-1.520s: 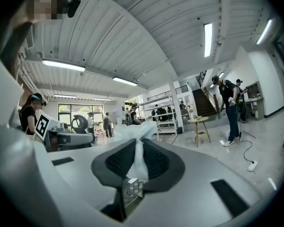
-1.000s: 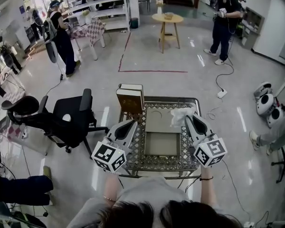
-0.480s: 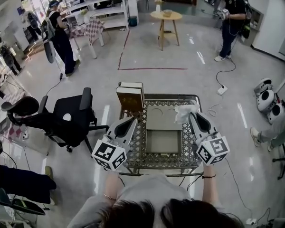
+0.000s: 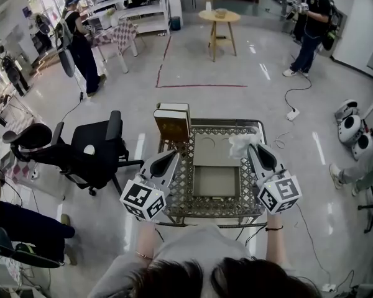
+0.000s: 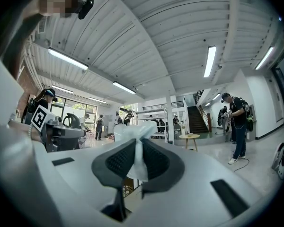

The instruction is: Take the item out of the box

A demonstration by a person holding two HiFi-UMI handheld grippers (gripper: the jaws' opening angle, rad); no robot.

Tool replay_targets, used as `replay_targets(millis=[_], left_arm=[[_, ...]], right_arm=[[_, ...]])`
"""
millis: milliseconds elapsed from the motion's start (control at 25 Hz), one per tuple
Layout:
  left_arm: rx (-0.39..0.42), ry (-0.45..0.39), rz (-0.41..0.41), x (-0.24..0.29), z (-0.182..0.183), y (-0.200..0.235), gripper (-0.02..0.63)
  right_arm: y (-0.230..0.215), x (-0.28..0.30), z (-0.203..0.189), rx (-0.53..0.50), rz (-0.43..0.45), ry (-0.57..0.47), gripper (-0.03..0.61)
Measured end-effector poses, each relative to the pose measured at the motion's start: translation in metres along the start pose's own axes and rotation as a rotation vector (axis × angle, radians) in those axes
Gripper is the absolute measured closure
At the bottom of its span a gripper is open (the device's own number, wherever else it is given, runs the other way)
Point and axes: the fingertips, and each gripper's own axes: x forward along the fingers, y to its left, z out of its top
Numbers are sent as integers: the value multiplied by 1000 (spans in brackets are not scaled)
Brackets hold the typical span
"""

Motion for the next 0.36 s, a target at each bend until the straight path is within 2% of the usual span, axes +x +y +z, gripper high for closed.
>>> replay_targets(millis=[360], left_arm=[[1,-3,-4,1,-1,-3,597]], right_arm=[[0,-1,-2,1,-2,0,515]])
